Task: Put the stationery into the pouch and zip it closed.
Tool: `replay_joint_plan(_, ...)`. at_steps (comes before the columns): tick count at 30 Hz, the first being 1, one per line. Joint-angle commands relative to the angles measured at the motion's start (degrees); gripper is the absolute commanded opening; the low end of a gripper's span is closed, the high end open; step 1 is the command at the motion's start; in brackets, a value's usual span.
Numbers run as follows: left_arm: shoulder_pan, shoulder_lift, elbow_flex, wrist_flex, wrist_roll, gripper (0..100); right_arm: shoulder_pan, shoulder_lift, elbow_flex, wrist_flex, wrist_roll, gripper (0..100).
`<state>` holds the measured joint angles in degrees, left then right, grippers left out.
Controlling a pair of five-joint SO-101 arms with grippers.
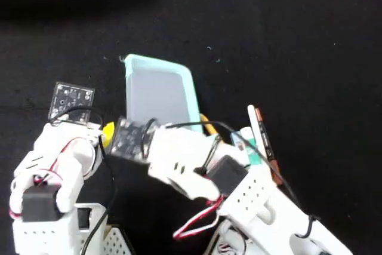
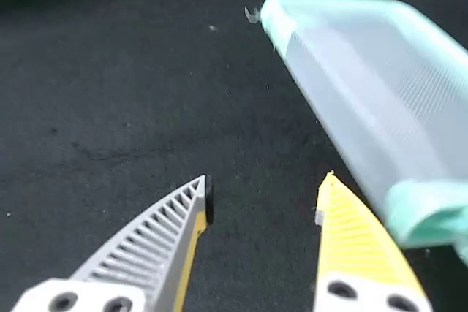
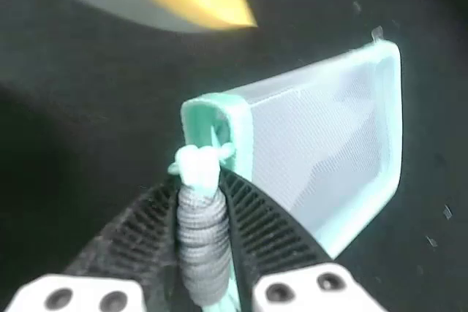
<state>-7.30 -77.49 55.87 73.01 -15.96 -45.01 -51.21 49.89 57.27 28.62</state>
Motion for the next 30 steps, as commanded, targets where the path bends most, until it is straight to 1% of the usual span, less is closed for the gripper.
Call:
replay_joint_plan(1,0.40,0.35,2.51,-5.54,3.60,25,6.33,-0.22,-5.67,-0.44,-0.09,1.2)
replay_joint_plan(4,0.57,0.35,3.82,-8.79,10.02,25,7.56,-0.22,-6.55,-1.49,-0.18,1.2)
replay_joint_plan(6,1.98,0.35,3.82,-9.85,14.42,25,7.56,-0.22,-6.37,-2.99,-0.26,1.2)
replay_joint_plan(9,5.93,0.35,3.82,-9.85,17.58,25,7.56,-0.22,-5.23,-6.59,-4.13,1.2)
replay_joint_plan(11,8.66,0.35,3.82,-9.76,17.85,25,7.56,-0.22,-4.00,-9.14,-5.89,1.2)
replay_joint_plan(13,10.68,0.26,3.82,-9.67,17.85,25,7.47,-0.22,-3.03,-10.55,-6.07,1.2)
replay_joint_plan(18,11.56,-0.88,3.38,-9.58,17.67,25,7.47,-0.22,-2.51,-10.73,-6.07,1.2)
replay_joint_plan(22,11.82,-7.91,3.65,-9.14,17.67,25,6.95,-0.22,-1.89,-10.55,-6.07,1.2)
replay_joint_plan(27,11.91,-19.87,3.91,-4.66,17.58,28,3.60,-0.22,0.40,-10.55,-5.80,1.2)
replay_joint_plan(30,11.91,-23.38,6.64,-4.92,16.00,29,3.52,-0.22,0.57,-10.55,-4.22,1.2)
